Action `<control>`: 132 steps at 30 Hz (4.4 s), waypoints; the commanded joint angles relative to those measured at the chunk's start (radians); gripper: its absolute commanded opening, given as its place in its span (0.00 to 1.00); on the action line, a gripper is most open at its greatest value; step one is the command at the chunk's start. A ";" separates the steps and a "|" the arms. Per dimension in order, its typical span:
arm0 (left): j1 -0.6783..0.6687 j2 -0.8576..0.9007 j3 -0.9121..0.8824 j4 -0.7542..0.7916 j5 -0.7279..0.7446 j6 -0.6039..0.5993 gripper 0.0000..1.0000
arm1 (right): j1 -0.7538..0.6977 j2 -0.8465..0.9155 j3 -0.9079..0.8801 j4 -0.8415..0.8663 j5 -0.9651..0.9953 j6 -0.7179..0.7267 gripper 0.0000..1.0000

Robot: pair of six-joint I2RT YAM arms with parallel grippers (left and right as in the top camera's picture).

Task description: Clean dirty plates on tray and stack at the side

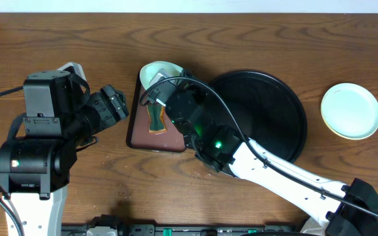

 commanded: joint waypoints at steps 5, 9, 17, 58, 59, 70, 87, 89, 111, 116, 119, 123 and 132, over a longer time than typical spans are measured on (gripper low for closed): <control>0.005 0.005 0.014 -0.003 -0.006 0.006 0.84 | 0.011 -0.001 0.021 0.022 0.080 -0.027 0.01; 0.005 0.005 0.014 -0.003 -0.006 0.006 0.84 | -0.005 -0.001 0.021 0.018 0.054 0.031 0.01; 0.005 0.005 0.014 -0.003 -0.006 0.006 0.84 | 0.002 -0.001 0.021 0.026 0.036 -0.030 0.01; 0.005 0.005 0.014 -0.003 -0.006 0.006 0.84 | -1.490 -0.041 0.011 -0.621 -0.903 1.141 0.01; 0.005 0.005 0.014 -0.003 -0.006 0.006 0.84 | -1.526 -0.025 0.011 -0.629 -0.903 1.131 0.01; 0.005 0.005 0.014 -0.003 -0.006 0.006 0.84 | -1.661 0.121 0.011 -0.728 -0.853 1.009 0.05; 0.005 0.005 0.014 -0.003 -0.006 0.006 0.84 | -1.300 -0.187 0.019 -0.603 -1.363 0.845 0.73; 0.004 0.005 0.014 -0.003 -0.006 0.006 0.85 | -1.192 -0.217 0.019 -0.603 -1.310 0.845 0.74; 0.004 0.005 0.013 -0.003 -0.006 0.006 0.85 | -0.875 -0.239 0.018 -0.688 -0.935 0.846 0.99; 0.004 -0.011 -0.016 -0.003 -0.006 0.006 0.85 | -0.875 -0.239 0.018 -0.688 -0.935 0.845 0.99; 0.004 -0.048 -0.056 -0.003 -0.006 0.006 0.85 | -0.875 -0.239 0.018 -0.688 -0.935 0.846 0.99; 0.004 -0.131 -0.121 -0.003 -0.006 0.006 0.85 | -0.875 -0.239 0.018 -0.688 -0.935 0.846 0.99; 0.004 -0.366 -0.284 0.030 -0.083 0.006 0.85 | -0.875 -0.239 0.018 -0.688 -0.935 0.846 0.99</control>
